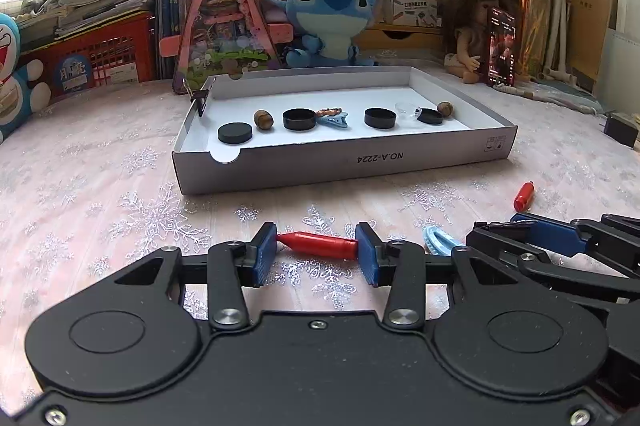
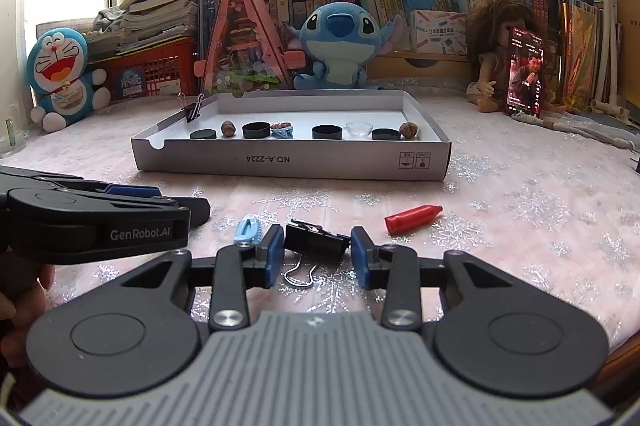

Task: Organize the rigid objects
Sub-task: 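Carry the red crayon and binder clip with both grippers over the tray, then lower the red crayon and binder clip with both grippers into the tray, then open the left gripper on the crayon while the right gripper releases the binder clip, then withdraw both open grippers from the tray, then move both open grippers toward the blue hair clip and second red crayon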

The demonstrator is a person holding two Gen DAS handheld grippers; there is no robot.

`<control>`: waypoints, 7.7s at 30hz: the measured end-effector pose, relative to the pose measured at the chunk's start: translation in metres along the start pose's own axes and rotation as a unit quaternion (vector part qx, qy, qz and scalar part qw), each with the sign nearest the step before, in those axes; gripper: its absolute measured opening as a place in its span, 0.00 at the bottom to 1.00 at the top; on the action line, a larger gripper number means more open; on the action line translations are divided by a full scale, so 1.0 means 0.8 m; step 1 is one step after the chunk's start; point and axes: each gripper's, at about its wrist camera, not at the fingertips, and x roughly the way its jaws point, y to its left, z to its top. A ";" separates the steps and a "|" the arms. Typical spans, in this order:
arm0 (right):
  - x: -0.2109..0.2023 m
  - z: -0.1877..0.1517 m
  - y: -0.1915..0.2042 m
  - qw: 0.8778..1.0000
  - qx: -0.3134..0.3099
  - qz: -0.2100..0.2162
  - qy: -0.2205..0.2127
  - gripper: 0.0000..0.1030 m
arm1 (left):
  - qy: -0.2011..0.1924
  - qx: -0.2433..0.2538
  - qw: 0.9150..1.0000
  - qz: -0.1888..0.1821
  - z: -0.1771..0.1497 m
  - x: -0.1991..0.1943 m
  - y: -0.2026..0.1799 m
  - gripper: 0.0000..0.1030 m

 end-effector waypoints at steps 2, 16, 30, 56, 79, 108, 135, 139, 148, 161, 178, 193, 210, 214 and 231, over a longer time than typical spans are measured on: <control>-0.001 0.001 -0.001 1.000 0.002 0.000 -0.001 0.40 | 0.000 0.000 1.000 0.000 0.000 0.000 0.000 0.39; -0.003 0.015 -0.011 1.000 0.012 -0.010 -0.013 0.40 | -0.002 -0.016 1.000 -0.002 0.006 -0.011 0.003 0.39; 0.001 0.036 -0.030 0.999 0.031 -0.014 -0.023 0.40 | -0.018 -0.018 1.000 0.005 0.028 -0.013 0.008 0.39; 0.031 0.086 -0.063 0.999 0.047 -0.001 -0.025 0.40 | -0.042 -0.032 0.999 -0.005 0.099 0.022 0.019 0.39; 0.078 0.139 -0.107 0.994 0.098 0.040 0.014 0.40 | 0.000 -0.087 0.996 -0.021 0.149 0.073 0.059 0.39; 0.142 0.131 -0.099 0.994 0.067 0.022 0.078 0.40 | 0.059 -0.093 0.994 -0.009 0.133 0.120 0.069 0.39; 0.166 0.123 -0.090 0.992 0.060 0.014 0.109 0.26 | 0.062 -0.080 0.995 0.017 0.123 0.140 0.069 0.39; 0.166 0.123 -0.091 0.992 0.060 0.013 0.109 0.26 | 0.061 -0.076 0.995 0.022 0.123 0.142 0.068 0.39; 0.165 0.123 -0.090 0.992 0.059 0.014 0.109 0.25 | 0.061 -0.069 0.995 0.031 0.123 0.144 0.064 0.40; 0.157 0.121 -0.091 0.993 0.058 0.013 0.099 0.43 | 0.054 -0.077 0.995 0.015 0.123 0.133 0.062 0.63; 0.107 0.123 -0.082 0.999 0.027 0.014 0.041 0.69 | 0.024 -0.046 0.999 -0.009 0.121 0.085 0.041 0.77; 0.069 0.106 -0.092 1.000 0.004 0.016 0.014 0.79 | 0.003 -0.029 0.999 -0.037 0.102 0.037 0.020 0.79; 0.040 0.063 -0.102 0.999 -0.037 0.013 0.012 0.81 | 0.026 0.007 0.996 -0.089 0.047 0.001 -0.017 0.79; 0.038 0.053 -0.104 0.999 -0.045 0.018 0.019 0.81 | 0.037 0.012 0.994 -0.103 0.035 -0.002 -0.027 0.79; 0.040 0.037 -0.103 0.997 -0.067 0.023 0.036 0.81 | 0.047 0.038 0.993 -0.100 0.015 -0.007 -0.029 0.38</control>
